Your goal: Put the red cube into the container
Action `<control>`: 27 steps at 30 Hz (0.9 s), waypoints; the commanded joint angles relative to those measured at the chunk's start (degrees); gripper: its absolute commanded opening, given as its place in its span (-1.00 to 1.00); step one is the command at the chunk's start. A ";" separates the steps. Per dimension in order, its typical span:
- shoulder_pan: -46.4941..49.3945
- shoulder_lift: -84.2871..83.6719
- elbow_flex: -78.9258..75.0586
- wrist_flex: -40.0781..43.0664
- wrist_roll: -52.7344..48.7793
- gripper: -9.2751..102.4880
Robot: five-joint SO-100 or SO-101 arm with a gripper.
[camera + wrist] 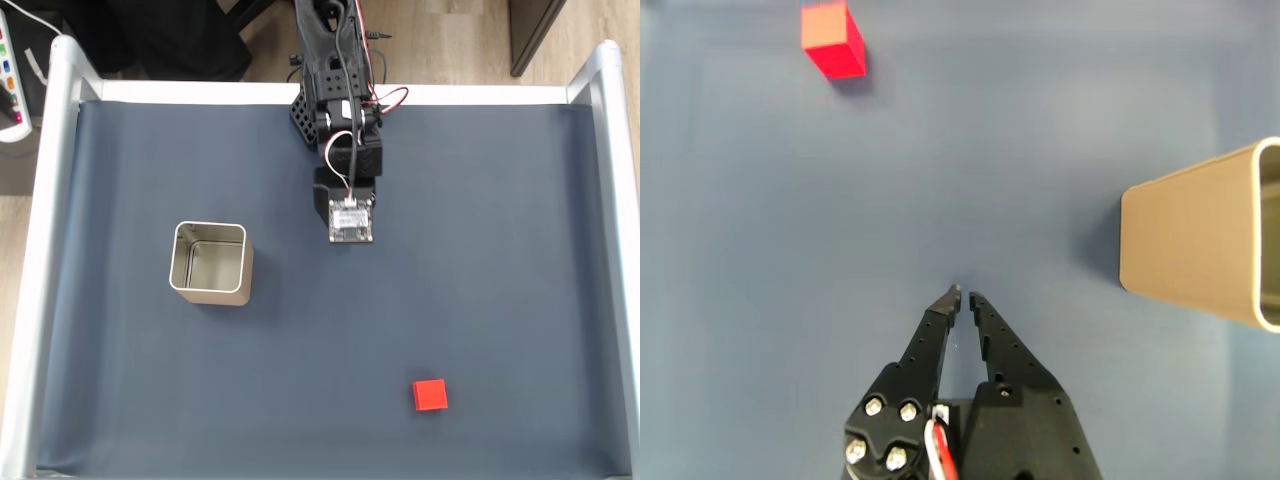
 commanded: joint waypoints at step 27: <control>-7.56 -59.33 -62.23 -6.42 -10.37 -0.36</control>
